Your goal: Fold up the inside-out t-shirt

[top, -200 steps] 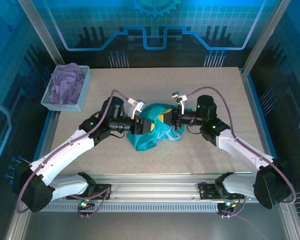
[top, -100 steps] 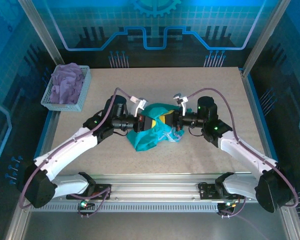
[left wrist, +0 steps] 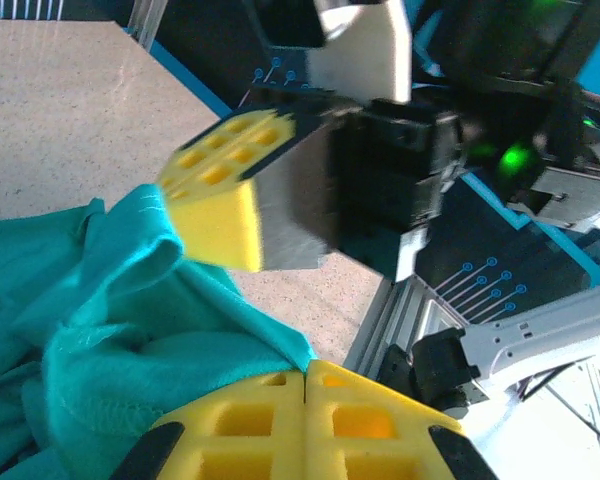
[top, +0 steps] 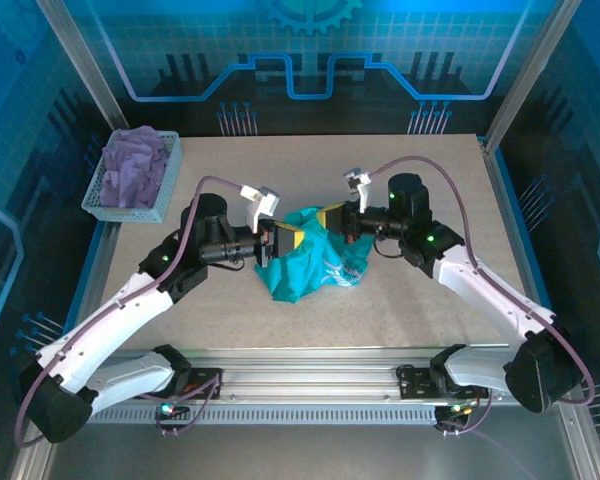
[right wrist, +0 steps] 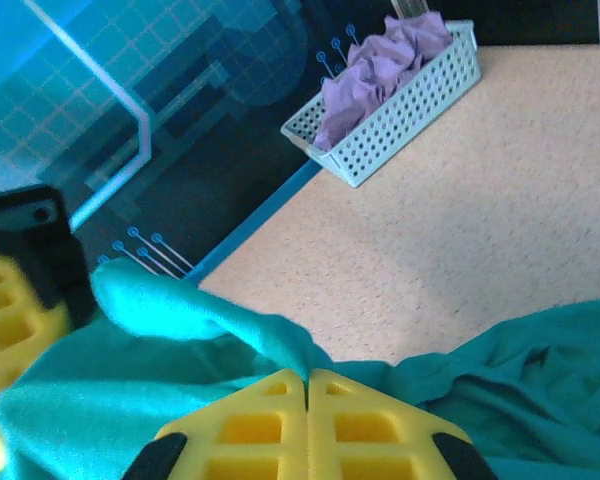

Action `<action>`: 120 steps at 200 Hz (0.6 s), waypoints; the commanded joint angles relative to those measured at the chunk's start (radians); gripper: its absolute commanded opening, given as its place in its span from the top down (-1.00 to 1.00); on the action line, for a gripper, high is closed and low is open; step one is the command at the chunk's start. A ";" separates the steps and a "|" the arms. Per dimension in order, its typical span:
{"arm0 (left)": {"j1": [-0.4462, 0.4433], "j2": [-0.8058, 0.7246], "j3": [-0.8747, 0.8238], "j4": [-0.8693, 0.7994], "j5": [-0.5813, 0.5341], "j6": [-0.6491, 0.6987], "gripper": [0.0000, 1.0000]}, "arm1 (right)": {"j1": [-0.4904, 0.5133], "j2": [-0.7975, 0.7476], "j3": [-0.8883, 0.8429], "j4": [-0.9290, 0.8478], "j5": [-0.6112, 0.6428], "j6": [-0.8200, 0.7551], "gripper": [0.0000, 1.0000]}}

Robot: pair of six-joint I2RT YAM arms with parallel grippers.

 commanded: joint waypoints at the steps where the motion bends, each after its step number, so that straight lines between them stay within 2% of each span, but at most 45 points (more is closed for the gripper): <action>1: -0.027 -0.002 0.003 0.039 0.013 0.062 1.00 | 0.011 0.042 0.024 0.022 -0.011 0.042 1.00; 6: -0.033 0.002 0.001 0.040 0.029 0.067 0.99 | 0.011 0.050 0.027 0.024 -0.005 0.046 1.00; 16: -0.049 0.011 -0.002 0.041 0.061 0.076 0.85 | 0.009 0.061 0.032 0.033 0.006 0.052 1.00; 39: -0.066 0.022 -0.010 0.049 0.139 0.073 0.42 | 0.001 0.081 0.035 0.068 0.001 0.056 1.00; 46: -0.066 0.016 -0.012 0.044 0.131 0.067 0.29 | -0.002 0.083 0.036 0.076 -0.009 0.052 1.00; 67: -0.054 -0.013 -0.018 0.022 0.041 0.043 0.08 | -0.016 0.077 0.030 0.084 -0.030 0.030 1.00; 92: 0.015 -0.029 -0.028 -0.021 -0.058 -0.034 0.04 | -0.024 0.058 0.030 0.071 -0.048 0.006 1.00; 104: 0.051 -0.022 -0.039 -0.032 -0.034 -0.075 0.03 | -0.025 0.049 0.030 0.065 -0.048 0.003 1.00; 120: 0.056 -0.007 -0.050 -0.036 -0.001 -0.090 -0.01 | -0.026 0.043 0.030 0.059 -0.049 0.003 1.00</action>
